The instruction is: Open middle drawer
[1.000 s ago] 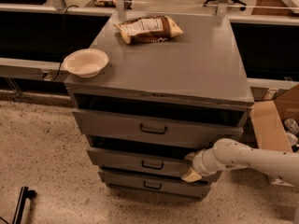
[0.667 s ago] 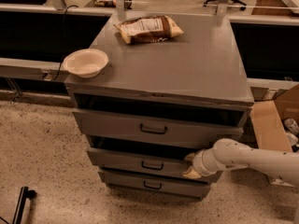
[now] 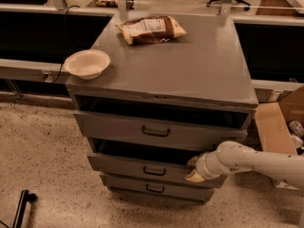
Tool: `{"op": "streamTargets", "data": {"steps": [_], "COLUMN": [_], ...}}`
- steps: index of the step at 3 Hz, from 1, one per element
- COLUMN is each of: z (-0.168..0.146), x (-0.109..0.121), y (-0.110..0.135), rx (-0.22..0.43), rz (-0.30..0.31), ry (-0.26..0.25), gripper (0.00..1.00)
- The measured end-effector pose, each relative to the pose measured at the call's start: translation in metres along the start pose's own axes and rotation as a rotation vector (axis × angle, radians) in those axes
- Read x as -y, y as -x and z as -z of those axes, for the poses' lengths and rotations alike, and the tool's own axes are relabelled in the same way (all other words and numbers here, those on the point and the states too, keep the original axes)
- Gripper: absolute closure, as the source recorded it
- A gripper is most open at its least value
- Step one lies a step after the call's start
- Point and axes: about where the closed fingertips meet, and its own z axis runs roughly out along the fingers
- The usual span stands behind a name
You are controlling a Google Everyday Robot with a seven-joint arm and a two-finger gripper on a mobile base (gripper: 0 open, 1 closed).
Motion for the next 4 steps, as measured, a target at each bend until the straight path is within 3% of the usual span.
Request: {"op": "streamTargets", "data": {"steps": [1, 2, 3, 4], "z": [0.0000, 0.0000, -0.0001, -0.0001], "x": [0.0000, 0.0000, -0.0001, -0.0001], "y": [0.0000, 0.0000, 0.0000, 0.0000], "rx": [0.000, 0.000, 0.000, 0.000], "rz": [0.000, 0.000, 0.000, 0.000], "ry": [0.000, 0.000, 0.000, 0.000], "gripper": [0.37, 0.12, 0.00, 0.00]}}
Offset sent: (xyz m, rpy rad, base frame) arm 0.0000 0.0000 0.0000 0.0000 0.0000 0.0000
